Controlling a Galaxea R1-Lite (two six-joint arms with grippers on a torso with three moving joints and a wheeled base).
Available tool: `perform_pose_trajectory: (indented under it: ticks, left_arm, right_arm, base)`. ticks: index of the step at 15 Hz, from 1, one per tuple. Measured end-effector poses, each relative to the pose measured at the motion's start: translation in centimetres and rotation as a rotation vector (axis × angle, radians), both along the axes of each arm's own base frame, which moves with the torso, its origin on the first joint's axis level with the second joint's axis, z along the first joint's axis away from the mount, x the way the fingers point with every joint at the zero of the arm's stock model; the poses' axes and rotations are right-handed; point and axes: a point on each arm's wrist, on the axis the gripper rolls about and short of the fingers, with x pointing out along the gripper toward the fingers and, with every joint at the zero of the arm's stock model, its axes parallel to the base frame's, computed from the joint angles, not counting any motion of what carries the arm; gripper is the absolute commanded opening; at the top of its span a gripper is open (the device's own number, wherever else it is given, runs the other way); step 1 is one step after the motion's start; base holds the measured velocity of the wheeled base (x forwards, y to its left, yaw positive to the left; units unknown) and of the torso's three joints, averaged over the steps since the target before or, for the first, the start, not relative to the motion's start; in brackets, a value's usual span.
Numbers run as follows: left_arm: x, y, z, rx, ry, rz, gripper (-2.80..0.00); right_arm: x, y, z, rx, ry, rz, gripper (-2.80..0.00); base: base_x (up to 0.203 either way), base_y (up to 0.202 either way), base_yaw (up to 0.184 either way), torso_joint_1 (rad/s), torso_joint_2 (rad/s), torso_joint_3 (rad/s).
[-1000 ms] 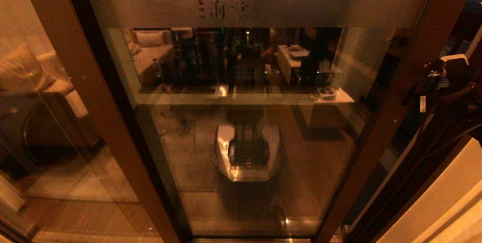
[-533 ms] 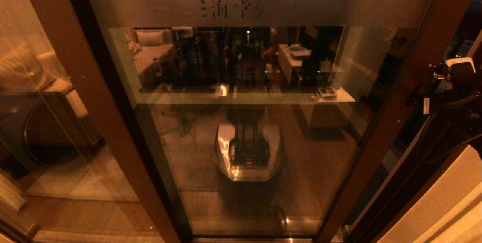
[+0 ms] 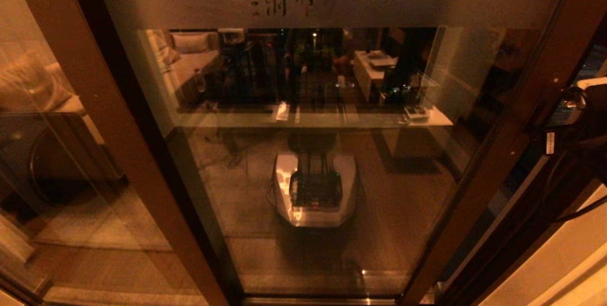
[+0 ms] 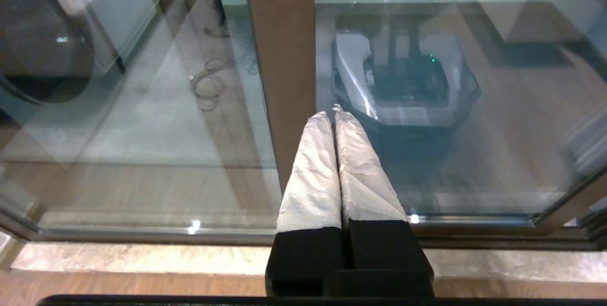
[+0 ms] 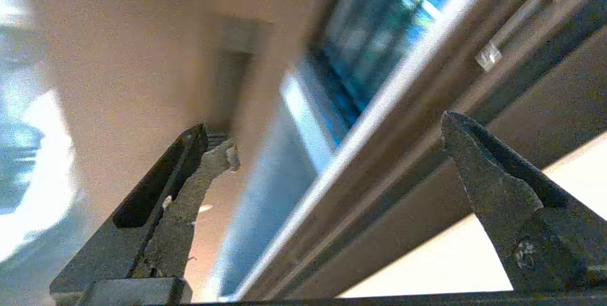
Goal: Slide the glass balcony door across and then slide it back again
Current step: Close the slid door
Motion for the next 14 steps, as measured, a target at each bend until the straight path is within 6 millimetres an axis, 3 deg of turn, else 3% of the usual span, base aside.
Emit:
perform_pose_trajectory:
  ticks: [11, 12, 14]
  left_arm:
    - [0.0, 0.0, 0.0, 0.000, 0.000, 0.000, -2.80]
    - [0.0, 0.0, 0.0, 0.000, 0.000, 0.000, -2.80]
    - [0.0, 0.0, 0.0, 0.000, 0.000, 0.000, -2.80]
  right_arm:
    - [-6.1, 0.6, 2.4, 0.052, 0.070, 0.004, 0.00]
    - [-6.6, 0.6, 2.6, 0.063, 0.095, -0.009, -2.80]
    - [-7.3, 0.8, 2.9, 0.093, 0.158, -0.064, -2.80]
  base:
    - [0.000, 0.000, 0.000, 0.000, 0.00, 0.000]
    - [0.000, 0.000, 0.000, 0.000, 0.00, 0.000]
    - [0.000, 0.000, 0.000, 0.000, 0.00, 0.000]
